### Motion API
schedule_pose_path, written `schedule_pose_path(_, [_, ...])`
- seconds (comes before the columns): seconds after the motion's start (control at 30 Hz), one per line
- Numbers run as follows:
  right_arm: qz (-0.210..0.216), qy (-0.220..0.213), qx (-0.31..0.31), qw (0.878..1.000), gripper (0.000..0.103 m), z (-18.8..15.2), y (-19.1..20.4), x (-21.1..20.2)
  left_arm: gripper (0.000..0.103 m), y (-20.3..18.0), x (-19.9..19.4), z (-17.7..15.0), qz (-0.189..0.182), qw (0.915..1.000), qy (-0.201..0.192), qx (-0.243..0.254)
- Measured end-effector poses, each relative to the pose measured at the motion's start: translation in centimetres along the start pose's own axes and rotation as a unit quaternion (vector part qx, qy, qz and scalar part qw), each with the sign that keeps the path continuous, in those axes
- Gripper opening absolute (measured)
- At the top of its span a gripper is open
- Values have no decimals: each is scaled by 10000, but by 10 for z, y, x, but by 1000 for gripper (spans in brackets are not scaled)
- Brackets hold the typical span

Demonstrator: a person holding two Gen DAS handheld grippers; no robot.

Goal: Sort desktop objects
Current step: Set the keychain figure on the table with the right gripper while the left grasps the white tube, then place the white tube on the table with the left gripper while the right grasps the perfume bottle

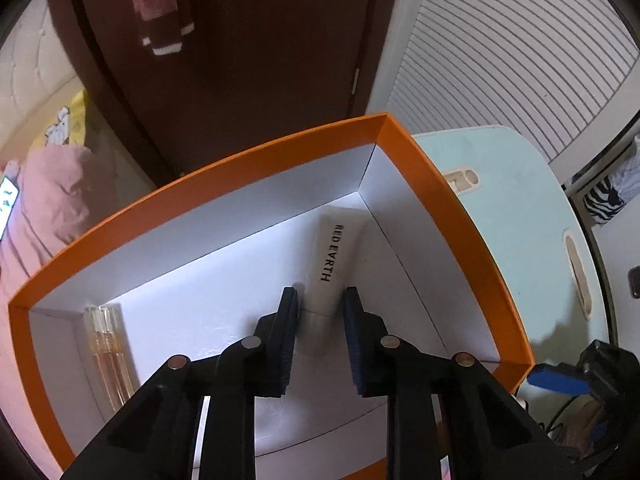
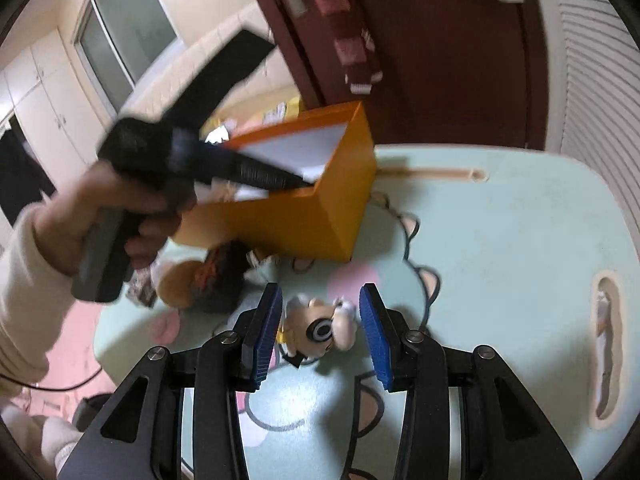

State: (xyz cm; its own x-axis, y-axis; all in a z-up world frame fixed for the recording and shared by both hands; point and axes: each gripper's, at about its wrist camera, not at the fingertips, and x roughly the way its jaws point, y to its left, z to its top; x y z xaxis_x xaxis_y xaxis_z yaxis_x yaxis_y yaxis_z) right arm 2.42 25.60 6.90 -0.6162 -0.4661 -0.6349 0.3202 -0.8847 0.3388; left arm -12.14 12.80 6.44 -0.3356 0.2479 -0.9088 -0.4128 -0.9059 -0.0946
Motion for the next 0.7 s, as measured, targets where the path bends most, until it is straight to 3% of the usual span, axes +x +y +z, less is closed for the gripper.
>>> schedule_pose_path(0.1, [69, -117, 27, 9999, 42, 2, 0, -5, 17, 6, -20, -6, -158, 9994, -271, -108])
schedule_pose_path(0.27, [52, -115, 48, 9999, 42, 3, 1, -3, 17, 32, -103, -21, -364, 9919, -1152, -394])
schedule_pose_path(0.47, [56, -25, 98, 9999, 42, 0, 2, 0, 17, 75, -174, -75, -612, 9790, -1734, -878])
schedule_pose_path(0.7, [48, 33, 42, 10000, 42, 7, 12, 0, 17, 92, -143, -163, -736, 9760, -1554, -1335])
